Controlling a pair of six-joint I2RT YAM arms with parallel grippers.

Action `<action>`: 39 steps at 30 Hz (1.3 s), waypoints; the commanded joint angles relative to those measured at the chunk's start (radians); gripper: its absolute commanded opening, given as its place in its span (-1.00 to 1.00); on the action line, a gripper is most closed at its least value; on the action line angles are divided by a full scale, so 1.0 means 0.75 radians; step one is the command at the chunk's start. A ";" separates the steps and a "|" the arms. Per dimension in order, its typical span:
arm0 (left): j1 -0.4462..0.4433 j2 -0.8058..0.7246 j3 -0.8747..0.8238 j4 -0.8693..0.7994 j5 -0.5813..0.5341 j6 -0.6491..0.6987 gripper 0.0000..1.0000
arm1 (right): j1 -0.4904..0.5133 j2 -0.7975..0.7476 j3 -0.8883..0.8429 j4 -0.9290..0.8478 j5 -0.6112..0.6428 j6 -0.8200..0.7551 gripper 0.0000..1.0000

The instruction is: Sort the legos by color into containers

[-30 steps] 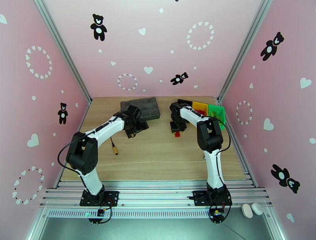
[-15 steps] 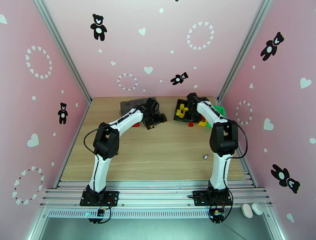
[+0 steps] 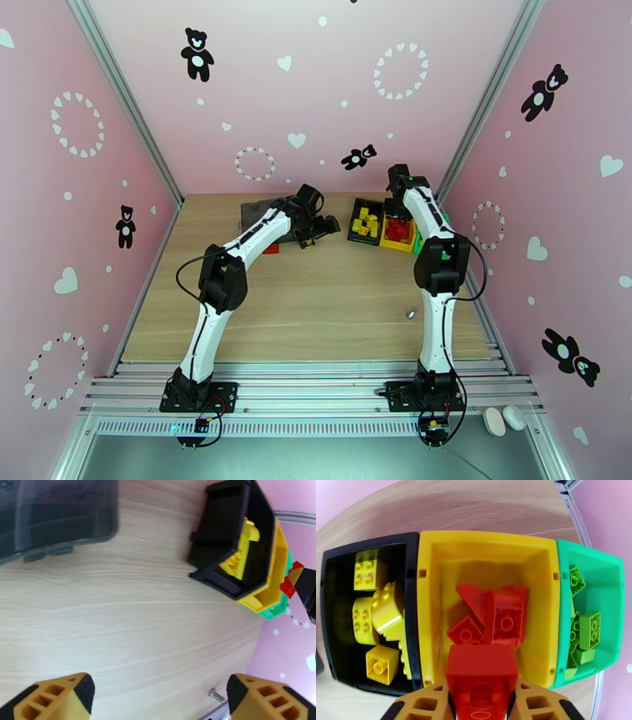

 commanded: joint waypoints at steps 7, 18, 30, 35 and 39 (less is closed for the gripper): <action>0.075 -0.143 -0.151 -0.145 -0.283 0.066 0.97 | -0.014 0.025 0.048 -0.074 -0.027 -0.003 0.16; 0.193 -0.278 -0.467 -0.145 -0.599 0.297 0.97 | 0.079 -0.283 -0.290 0.049 -0.136 0.030 0.22; 0.224 -0.236 -0.629 0.147 -0.649 0.394 0.90 | 0.187 -0.450 -0.480 0.055 -0.161 0.095 0.22; 0.226 -0.207 -0.675 0.244 -0.672 0.395 0.89 | 0.188 -0.476 -0.473 0.028 -0.159 0.087 0.22; 0.232 -0.192 -0.689 0.298 -0.685 0.383 0.88 | 0.189 -0.486 -0.458 0.003 -0.156 0.081 0.22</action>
